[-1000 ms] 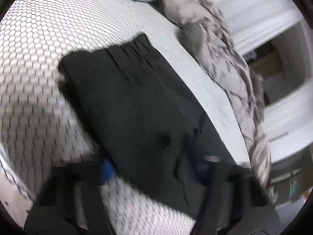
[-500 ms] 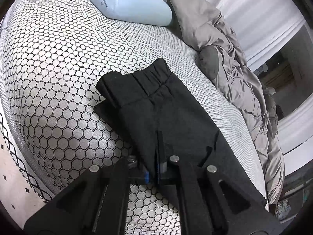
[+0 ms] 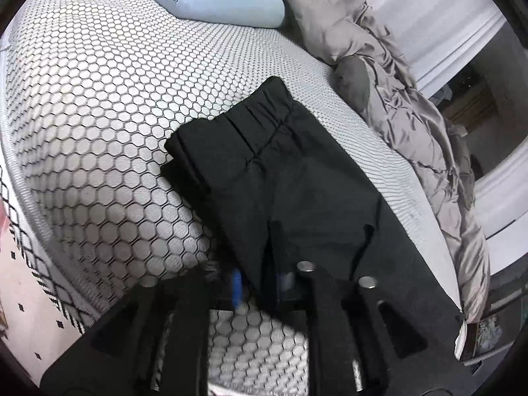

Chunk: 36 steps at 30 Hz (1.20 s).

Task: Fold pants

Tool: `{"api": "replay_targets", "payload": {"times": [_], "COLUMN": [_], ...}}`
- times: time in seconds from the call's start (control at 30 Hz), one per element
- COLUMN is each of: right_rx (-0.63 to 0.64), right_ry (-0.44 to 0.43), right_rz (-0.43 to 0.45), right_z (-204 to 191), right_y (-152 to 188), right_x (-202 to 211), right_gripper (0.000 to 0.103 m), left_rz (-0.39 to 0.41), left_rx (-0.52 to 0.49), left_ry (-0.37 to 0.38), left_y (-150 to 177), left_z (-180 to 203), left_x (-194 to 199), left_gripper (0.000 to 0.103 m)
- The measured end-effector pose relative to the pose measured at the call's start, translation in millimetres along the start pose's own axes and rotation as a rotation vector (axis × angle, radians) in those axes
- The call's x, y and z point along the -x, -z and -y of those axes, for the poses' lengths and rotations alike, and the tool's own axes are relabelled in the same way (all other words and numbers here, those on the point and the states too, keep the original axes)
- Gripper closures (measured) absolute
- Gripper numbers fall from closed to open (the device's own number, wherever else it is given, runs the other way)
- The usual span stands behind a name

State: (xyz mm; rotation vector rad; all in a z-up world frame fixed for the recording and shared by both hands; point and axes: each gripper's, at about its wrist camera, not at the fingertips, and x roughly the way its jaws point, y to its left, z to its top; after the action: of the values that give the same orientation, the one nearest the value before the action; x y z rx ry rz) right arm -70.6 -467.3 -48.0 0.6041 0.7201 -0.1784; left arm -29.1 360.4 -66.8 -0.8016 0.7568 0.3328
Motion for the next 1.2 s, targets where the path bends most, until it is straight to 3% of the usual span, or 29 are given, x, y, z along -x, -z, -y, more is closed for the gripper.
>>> {"api": "replay_targets", "payload": {"times": [0.03, 0.07, 0.13, 0.2, 0.33, 0.43, 0.57, 0.63, 0.73, 0.87, 0.9, 0.93, 1.0, 1.07, 1.13, 1.2], "right_rx": [-0.015, -0.013, 0.022, 0.071, 0.210, 0.279, 0.371, 0.373, 0.455, 0.552, 0.553, 0.539, 0.488, 0.439, 0.382, 0.310], "right_ry": [-0.039, -0.045, -0.064, -0.086, -0.126, -0.148, -0.132, -0.176, -0.189, -0.110, -0.032, 0.063, 0.129, 0.077, 0.049, 0.008], "right_rz": [0.016, 0.033, 0.095, 0.086, -0.008, -0.145, -0.344, -0.420, -0.379, -0.227, -0.197, -0.198, -0.222, -0.187, -0.083, -0.004], "right_z": [5, 7, 6, -3, -30, -49, -59, -62, -76, -107, -108, -105, -101, -92, -78, -57], "right_y": [-1, -3, -15, -37, -77, -96, -98, -92, -94, -105, -111, -114, -117, -117, -112, -101], "right_x": [7, 13, 29, 31, 2, -41, -107, -125, -125, -114, -117, -122, -131, -114, -73, -36], "right_gripper": [0.054, 0.050, 0.029, 0.023, 0.017, 0.016, 0.016, 0.025, 0.056, 0.059, 0.057, 0.047, 0.039, 0.037, 0.020, 0.014], "left_rz": [-0.012, -0.013, -0.012, -0.014, -0.043, -0.023, -0.021, -0.025, -0.026, -0.025, -0.027, -0.029, -0.027, -0.040, -0.044, -0.030], "left_rx": [-0.005, -0.007, -0.021, -0.050, -0.082, -0.097, -0.131, -0.150, -0.168, -0.150, -0.143, -0.136, -0.133, -0.140, -0.145, -0.138], "left_ry": [0.006, 0.010, -0.008, -0.024, -0.038, -0.048, -0.057, -0.067, -0.078, -0.083, -0.085, -0.083, -0.068, -0.050, -0.023, 0.011], "left_y": [-2, -2, -5, -4, 5, 17, 32, 38, 41, 38, 37, 36, 38, 40, 44, 42], "left_z": [2, 3, 9, 17, 27, 32, 40, 45, 54, 57, 56, 55, 53, 51, 46, 47], "left_x": [3, 5, 10, 13, 17, 27, 34, 33, 28, 20, 17, 15, 16, 17, 19, 16], "left_gripper": [0.065, 0.061, 0.046, 0.041, 0.040, 0.036, 0.031, 0.031, 0.031, 0.031, 0.031, 0.031, 0.031, 0.031, 0.031, 0.031]}}
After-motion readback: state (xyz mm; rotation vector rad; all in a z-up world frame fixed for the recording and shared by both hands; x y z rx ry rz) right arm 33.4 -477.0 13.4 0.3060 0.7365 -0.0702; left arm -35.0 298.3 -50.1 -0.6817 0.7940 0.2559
